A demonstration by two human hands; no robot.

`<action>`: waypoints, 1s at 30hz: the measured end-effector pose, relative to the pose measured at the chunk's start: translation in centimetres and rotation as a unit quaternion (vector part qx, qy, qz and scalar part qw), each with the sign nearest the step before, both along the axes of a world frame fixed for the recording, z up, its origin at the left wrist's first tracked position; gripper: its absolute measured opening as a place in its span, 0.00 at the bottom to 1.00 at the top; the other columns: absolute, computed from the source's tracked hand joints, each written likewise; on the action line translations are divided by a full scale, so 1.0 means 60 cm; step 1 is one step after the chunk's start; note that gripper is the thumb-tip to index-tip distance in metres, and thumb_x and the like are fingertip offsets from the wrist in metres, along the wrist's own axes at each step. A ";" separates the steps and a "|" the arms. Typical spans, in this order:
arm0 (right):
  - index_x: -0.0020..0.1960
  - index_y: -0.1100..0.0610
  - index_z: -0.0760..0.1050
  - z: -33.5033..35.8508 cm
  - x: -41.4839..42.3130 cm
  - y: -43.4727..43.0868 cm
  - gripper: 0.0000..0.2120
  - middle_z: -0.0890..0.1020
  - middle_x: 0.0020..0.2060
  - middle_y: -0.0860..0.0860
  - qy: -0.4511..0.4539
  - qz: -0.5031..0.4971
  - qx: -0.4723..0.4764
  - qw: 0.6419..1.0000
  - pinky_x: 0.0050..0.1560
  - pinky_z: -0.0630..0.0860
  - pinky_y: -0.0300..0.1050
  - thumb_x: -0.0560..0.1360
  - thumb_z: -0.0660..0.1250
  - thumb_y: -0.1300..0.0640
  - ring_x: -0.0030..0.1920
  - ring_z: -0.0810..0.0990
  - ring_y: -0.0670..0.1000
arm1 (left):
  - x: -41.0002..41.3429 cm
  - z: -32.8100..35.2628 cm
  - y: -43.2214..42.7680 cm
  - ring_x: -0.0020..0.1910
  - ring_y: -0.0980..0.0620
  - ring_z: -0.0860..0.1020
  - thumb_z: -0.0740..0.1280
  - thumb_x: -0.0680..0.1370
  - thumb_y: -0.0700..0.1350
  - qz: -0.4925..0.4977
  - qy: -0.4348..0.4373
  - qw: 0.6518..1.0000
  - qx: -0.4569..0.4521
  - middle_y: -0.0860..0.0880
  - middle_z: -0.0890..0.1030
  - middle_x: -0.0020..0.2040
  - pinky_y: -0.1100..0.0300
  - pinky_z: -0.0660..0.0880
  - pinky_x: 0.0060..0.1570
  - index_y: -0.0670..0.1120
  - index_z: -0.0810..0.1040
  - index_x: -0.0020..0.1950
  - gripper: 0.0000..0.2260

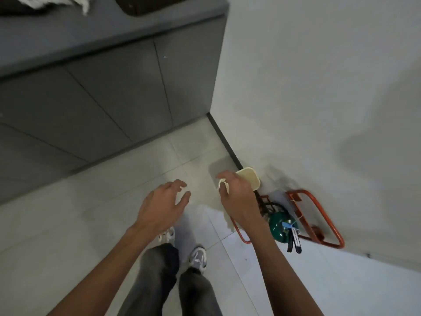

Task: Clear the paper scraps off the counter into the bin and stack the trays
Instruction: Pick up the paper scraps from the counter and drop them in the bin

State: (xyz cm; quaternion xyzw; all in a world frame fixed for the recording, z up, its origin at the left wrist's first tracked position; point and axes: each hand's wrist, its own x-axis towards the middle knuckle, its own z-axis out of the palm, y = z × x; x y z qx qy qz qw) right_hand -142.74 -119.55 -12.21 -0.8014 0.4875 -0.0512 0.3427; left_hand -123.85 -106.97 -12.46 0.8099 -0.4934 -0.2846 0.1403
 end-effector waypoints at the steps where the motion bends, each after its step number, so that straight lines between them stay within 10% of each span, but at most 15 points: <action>1: 0.63 0.50 0.78 0.035 0.017 0.026 0.12 0.84 0.57 0.51 -0.009 0.016 0.002 1.000 0.56 0.80 0.56 0.82 0.64 0.59 0.53 0.83 0.55 | 0.022 0.034 0.041 0.56 0.52 0.81 0.57 0.80 0.64 0.036 0.006 0.999 -0.013 0.57 0.83 0.57 0.49 0.79 0.56 0.59 0.76 0.63 0.18; 12: 0.67 0.44 0.75 0.296 0.299 0.326 0.12 0.81 0.62 0.43 -0.090 0.194 -0.072 0.974 0.59 0.79 0.46 0.85 0.61 0.53 0.58 0.81 0.46 | 0.263 0.274 0.470 0.57 0.57 0.81 0.63 0.83 0.57 0.268 -0.025 0.954 -0.132 0.58 0.84 0.56 0.54 0.78 0.57 0.56 0.78 0.62 0.11; 30: 0.79 0.46 0.67 0.360 0.906 0.824 0.23 0.70 0.78 0.44 -0.077 0.363 -0.100 0.923 0.74 0.69 0.47 0.86 0.60 0.44 0.75 0.71 0.48 | 0.699 0.365 1.081 0.73 0.51 0.71 0.59 0.84 0.57 0.514 -0.037 0.843 -0.155 0.51 0.72 0.75 0.61 0.63 0.71 0.53 0.69 0.78 0.23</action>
